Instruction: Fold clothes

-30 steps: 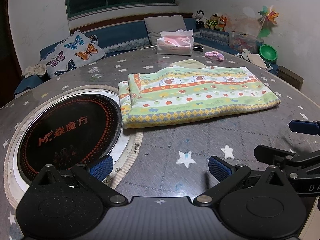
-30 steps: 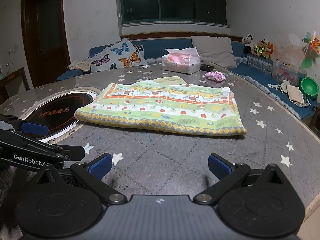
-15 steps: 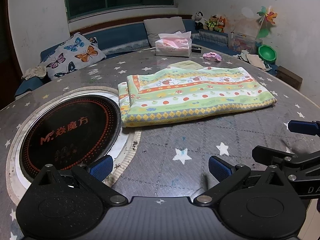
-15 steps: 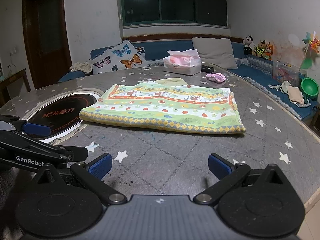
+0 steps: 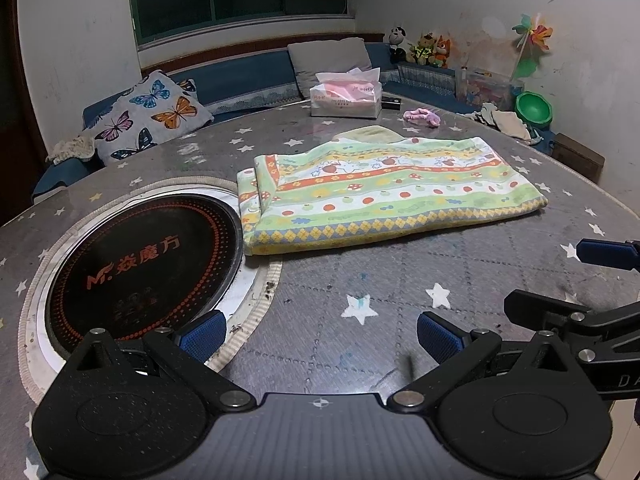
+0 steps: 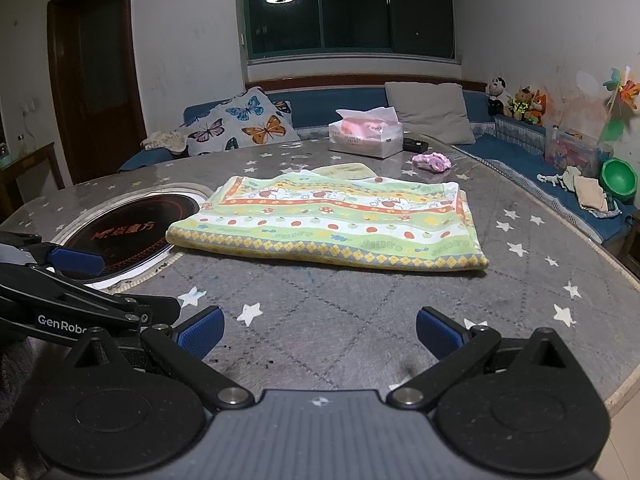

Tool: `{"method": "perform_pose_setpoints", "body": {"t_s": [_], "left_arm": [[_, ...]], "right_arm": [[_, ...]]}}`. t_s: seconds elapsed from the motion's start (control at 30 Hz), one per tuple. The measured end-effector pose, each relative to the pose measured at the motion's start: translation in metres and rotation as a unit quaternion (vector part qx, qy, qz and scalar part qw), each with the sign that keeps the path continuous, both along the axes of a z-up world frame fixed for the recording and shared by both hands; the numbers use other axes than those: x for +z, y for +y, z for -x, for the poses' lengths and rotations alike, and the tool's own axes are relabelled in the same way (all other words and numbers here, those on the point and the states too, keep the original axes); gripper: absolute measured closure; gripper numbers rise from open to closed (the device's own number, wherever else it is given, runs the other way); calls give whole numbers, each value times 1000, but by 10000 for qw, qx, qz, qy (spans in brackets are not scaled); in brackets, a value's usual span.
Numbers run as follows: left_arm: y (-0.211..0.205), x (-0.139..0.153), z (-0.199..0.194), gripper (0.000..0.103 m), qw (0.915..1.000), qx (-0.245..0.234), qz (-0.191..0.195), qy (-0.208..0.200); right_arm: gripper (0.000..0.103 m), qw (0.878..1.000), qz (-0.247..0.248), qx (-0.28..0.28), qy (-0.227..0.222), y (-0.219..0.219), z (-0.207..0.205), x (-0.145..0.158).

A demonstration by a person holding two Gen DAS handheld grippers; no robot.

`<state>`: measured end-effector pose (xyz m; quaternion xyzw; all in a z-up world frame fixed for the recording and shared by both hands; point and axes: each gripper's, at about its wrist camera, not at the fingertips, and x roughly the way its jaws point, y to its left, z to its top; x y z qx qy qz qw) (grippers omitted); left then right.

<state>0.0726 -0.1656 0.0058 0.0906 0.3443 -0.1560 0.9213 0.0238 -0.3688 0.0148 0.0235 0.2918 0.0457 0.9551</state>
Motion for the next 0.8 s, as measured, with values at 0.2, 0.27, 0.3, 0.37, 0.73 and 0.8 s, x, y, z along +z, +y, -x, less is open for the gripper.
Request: {"method": "perform_pose_setpoints", "body": {"t_s": [0.2, 0.27, 0.3, 0.37, 0.73, 0.8], "left_arm": [[0, 2, 4, 0, 10000, -21, 0, -46], [-1, 3, 6, 0, 10000, -21, -1, -59], [-1, 3, 6, 0, 10000, -22, 0, -65], [-1, 4, 8, 0, 10000, -23, 1, -78], [0, 7, 14, 0, 9999, -39, 2, -143], [0, 7, 15, 0, 9999, -39, 4, -151]], "right_arm": [[0, 10000, -12, 3, -42, 1, 5, 2], [0, 10000, -14, -2, -52, 1, 6, 3], [0, 10000, -14, -3, -58, 1, 7, 3], [0, 10000, -16, -2, -71, 2, 8, 4], [0, 9999, -17, 9, -135, 3, 14, 7], [0, 9999, -17, 9, -143, 4, 15, 8]]}}
